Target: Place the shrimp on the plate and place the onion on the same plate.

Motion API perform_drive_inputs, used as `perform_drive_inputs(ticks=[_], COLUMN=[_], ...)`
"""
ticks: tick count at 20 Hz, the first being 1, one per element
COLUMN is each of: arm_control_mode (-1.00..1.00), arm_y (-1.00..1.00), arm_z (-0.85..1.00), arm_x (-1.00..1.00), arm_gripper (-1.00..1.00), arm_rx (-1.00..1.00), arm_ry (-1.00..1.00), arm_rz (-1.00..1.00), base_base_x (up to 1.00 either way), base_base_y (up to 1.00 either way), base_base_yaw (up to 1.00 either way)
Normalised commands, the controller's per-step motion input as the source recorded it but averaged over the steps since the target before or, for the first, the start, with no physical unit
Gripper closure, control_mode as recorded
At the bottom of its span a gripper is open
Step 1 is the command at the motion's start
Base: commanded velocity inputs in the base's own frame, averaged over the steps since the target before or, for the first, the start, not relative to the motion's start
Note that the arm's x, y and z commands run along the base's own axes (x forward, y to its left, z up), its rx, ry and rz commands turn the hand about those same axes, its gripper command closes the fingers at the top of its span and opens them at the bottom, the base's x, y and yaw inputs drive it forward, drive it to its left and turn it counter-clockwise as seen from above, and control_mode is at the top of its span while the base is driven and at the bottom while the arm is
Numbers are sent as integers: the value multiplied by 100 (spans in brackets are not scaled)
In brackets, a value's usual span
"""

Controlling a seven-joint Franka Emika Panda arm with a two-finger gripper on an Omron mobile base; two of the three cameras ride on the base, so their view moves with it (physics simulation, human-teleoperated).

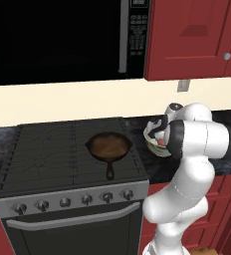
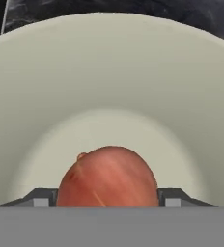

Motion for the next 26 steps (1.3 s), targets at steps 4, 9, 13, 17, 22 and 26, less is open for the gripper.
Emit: perform_drive_inputs(ticks=[4,9,13,17,22,26], arm_control_mode=[-100,-100,-100,-100,-100,-100], arm_y=[5,0,0,0,-5,-41], arm_z=[-1,18,48,69,89,78], arm_x=[-18,-20,-30,-51,-61,-53], arm_gripper=[100,100,100,100,100,100], arm_rx=[0,0,1,0,0,0], arm_ry=[3,-16,-23,-8,-2,0], arm_rz=[0,-1,-1,-5,-7,-9], base_base_x=[0,0,0,0,0,0], base_base_y=[0,0,0,0,0,0], base_base_yaw=[0,0,0,0,0,0])
